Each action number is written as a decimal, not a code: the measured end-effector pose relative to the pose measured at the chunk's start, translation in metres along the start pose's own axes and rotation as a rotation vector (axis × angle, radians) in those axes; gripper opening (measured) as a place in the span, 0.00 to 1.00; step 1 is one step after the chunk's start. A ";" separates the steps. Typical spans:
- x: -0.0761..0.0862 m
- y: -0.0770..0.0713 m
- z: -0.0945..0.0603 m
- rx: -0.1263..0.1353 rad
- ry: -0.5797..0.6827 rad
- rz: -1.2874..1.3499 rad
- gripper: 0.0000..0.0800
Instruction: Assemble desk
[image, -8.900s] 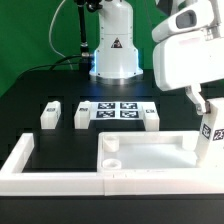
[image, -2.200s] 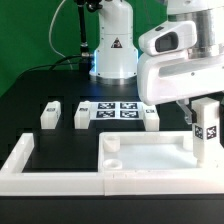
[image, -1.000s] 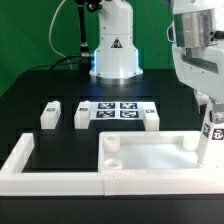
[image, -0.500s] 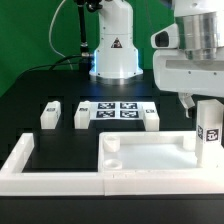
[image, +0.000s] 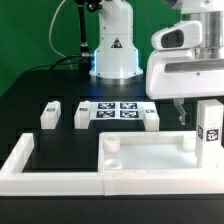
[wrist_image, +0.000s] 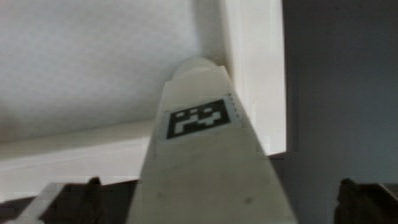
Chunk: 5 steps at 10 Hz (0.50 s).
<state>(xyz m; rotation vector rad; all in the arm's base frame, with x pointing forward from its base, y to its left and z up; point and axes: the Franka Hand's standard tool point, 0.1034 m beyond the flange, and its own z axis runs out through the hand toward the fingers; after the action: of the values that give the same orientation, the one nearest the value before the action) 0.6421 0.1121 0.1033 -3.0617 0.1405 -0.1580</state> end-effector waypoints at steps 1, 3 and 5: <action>0.000 -0.001 0.000 0.008 -0.002 0.053 0.81; -0.001 -0.002 0.001 0.012 -0.004 0.117 0.48; -0.001 0.001 0.002 0.009 -0.007 0.262 0.37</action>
Offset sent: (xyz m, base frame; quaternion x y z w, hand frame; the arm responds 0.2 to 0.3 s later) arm 0.0000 0.0000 0.0000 0.0000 0.0000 0.1938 0.9810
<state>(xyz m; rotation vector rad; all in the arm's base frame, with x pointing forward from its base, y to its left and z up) 0.6410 0.1108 0.1016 -2.9964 0.5338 -0.1308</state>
